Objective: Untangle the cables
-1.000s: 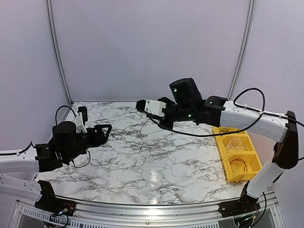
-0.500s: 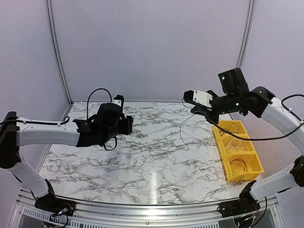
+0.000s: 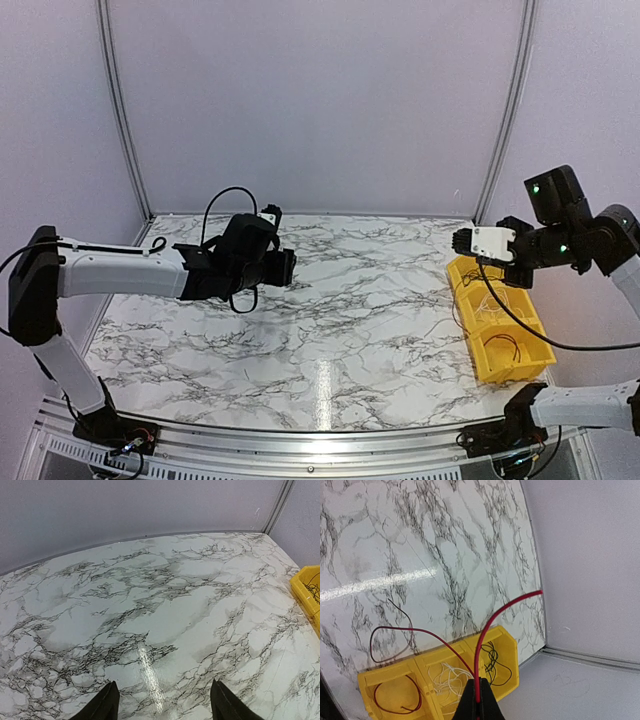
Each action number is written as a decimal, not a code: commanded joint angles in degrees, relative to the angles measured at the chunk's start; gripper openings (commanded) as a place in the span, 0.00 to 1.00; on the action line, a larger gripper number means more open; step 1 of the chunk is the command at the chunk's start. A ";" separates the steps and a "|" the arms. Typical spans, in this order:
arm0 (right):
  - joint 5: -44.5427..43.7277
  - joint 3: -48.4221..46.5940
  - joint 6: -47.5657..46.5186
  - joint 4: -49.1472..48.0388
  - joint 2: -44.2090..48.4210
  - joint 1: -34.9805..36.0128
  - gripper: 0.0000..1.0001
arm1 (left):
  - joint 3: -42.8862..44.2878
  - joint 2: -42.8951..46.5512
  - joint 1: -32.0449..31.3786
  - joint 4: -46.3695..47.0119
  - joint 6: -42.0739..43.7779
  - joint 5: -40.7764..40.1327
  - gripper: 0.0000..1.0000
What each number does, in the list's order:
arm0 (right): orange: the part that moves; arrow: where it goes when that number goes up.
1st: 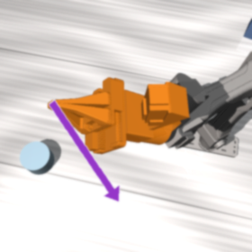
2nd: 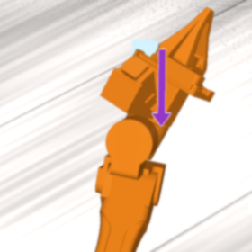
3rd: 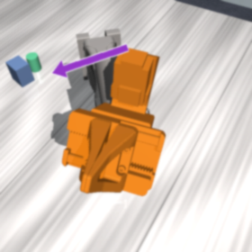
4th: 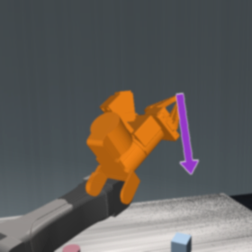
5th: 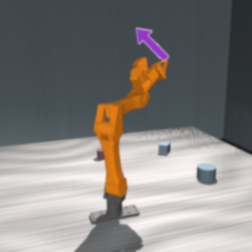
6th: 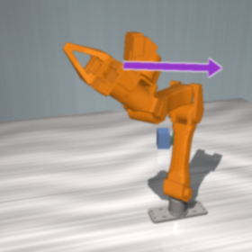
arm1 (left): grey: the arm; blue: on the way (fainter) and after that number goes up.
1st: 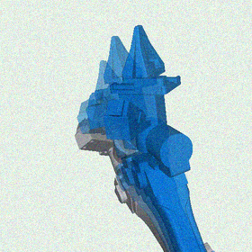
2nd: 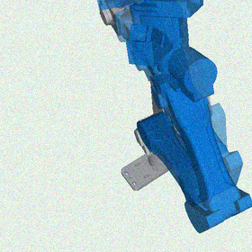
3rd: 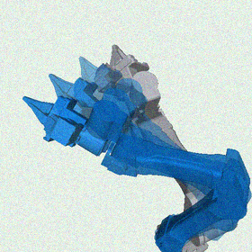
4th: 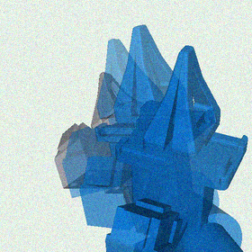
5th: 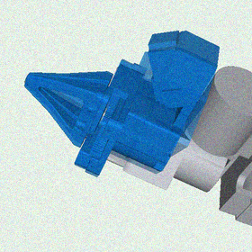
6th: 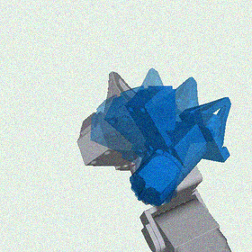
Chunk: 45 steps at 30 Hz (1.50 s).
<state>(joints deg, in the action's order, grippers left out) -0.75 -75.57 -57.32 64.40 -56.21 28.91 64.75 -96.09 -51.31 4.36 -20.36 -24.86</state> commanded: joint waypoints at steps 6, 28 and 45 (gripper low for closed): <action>-17.32 2.50 -3.67 14.01 6.37 -0.52 0.00 | -1.78 -0.70 0.60 -2.87 -2.09 1.91 0.64; -32.55 28.14 -10.00 2.95 10.68 -4.57 0.00 | -2.44 2.22 0.46 -4.27 -5.33 6.95 0.64; -17.13 32.61 -30.51 -3.34 5.22 -31.63 0.55 | -2.17 2.63 0.50 -5.96 -4.53 7.24 0.64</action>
<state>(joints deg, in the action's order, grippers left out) -21.80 -40.25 -81.89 61.52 -53.10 -1.61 62.81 -95.42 -50.94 0.58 -25.50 -17.45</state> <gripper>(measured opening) 0.458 0.640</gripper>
